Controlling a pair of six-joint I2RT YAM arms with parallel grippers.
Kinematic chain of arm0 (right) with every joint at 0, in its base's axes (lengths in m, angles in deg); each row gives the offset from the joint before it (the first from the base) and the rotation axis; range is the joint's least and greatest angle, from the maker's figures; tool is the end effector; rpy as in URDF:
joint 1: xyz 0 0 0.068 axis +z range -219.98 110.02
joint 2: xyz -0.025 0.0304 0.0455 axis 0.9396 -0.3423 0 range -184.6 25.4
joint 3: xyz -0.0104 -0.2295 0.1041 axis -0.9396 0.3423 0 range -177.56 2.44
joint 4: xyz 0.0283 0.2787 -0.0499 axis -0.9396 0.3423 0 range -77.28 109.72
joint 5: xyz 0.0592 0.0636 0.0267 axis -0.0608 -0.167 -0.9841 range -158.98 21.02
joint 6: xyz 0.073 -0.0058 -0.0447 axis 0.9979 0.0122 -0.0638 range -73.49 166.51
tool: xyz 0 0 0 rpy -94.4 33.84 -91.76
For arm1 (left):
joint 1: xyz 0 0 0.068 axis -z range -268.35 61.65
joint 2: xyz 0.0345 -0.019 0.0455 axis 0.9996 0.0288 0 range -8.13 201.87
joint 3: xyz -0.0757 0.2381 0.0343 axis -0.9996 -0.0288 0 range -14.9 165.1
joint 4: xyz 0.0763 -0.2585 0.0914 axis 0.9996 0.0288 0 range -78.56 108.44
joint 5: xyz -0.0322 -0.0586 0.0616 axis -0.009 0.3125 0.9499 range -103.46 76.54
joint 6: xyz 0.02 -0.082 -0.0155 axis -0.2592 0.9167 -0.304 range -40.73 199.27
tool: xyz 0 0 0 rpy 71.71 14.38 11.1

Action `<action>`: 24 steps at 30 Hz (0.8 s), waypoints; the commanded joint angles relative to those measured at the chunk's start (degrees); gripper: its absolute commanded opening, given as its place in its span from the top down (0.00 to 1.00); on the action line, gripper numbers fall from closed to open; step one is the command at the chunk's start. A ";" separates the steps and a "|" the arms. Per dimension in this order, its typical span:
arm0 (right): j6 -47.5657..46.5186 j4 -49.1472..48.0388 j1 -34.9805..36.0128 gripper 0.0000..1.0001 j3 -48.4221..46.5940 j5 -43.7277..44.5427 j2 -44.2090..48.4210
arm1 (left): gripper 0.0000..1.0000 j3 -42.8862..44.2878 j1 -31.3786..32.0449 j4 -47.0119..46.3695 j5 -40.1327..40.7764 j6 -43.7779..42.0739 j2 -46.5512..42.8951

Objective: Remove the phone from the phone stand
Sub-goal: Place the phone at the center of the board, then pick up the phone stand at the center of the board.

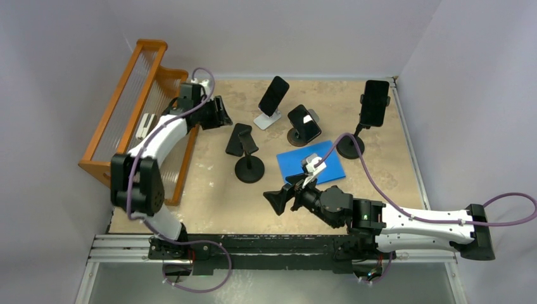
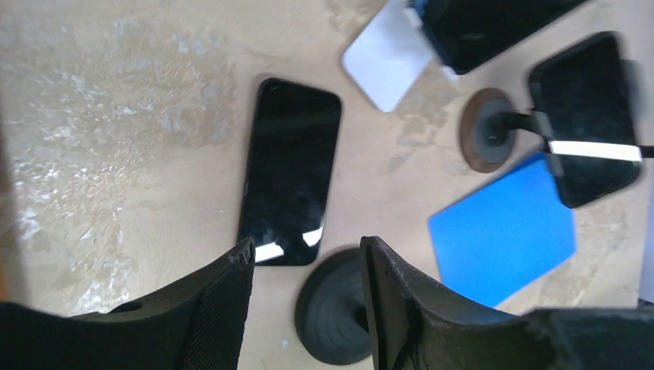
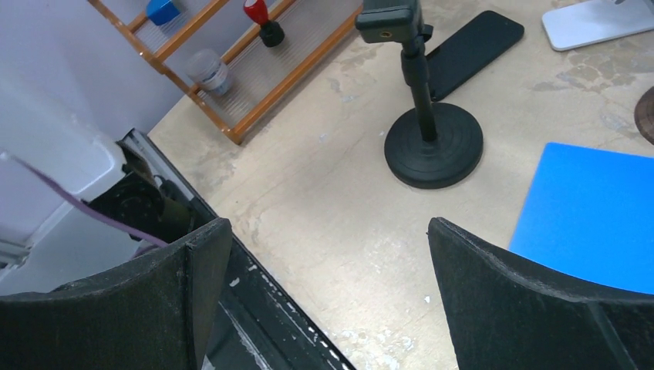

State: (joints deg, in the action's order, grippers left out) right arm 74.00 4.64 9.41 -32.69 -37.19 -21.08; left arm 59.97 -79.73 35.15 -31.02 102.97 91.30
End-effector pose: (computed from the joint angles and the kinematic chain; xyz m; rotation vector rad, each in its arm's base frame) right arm 0.0882 0.2552 0.2873 -0.3236 1.6807 0.9734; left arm 0.4189 -0.0865 0.1863 -0.1787 2.4510 -0.6243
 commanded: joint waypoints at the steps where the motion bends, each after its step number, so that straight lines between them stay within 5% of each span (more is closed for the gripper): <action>1: 2.12 -2.86 0.23 0.01 1.22 5.39 0.49 | 0.49 -6.11 -0.36 -7.10 -0.47 1.29 -13.90; 9: 3.04 -7.91 0.17 0.01 4.79 11.85 2.64 | 0.48 -17.17 4.06 -13.91 3.77 -4.54 -31.26; 24: -2.09 -26.11 -1.14 0.01 8.07 7.65 -8.08 | 0.46 -27.26 14.29 -19.88 5.38 -8.54 -45.63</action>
State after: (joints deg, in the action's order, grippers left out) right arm 74.54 -10.92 9.39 -25.61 -27.57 -27.13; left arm 33.06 -66.90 20.96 -24.59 95.67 47.66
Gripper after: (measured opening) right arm 0.987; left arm 0.531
